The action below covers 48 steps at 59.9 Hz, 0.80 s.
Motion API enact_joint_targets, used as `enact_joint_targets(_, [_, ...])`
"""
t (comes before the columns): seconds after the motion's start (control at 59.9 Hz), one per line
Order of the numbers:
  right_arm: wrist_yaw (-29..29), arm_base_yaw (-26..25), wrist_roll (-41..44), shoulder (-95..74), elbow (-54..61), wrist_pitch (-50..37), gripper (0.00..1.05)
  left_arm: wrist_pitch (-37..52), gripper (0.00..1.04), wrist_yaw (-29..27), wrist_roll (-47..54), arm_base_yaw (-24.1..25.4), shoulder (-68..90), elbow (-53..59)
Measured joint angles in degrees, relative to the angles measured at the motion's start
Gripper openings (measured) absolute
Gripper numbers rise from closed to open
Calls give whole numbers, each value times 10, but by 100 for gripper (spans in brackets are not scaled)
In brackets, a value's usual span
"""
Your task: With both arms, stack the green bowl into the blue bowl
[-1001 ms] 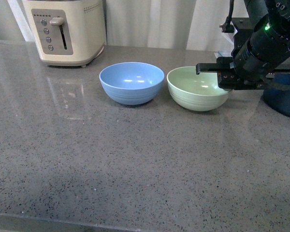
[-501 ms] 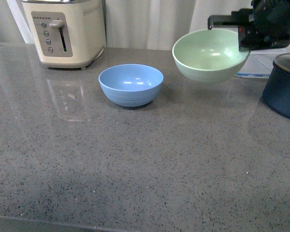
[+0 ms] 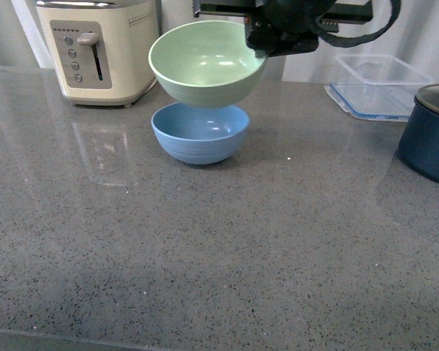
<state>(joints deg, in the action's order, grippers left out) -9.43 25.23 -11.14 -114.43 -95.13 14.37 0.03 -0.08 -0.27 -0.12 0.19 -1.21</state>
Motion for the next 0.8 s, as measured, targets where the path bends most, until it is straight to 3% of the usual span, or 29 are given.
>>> enact_joint_targets(0.801, [-16,3,-34,-106,-53,-17,2,0,98,0,0,0,0,0])
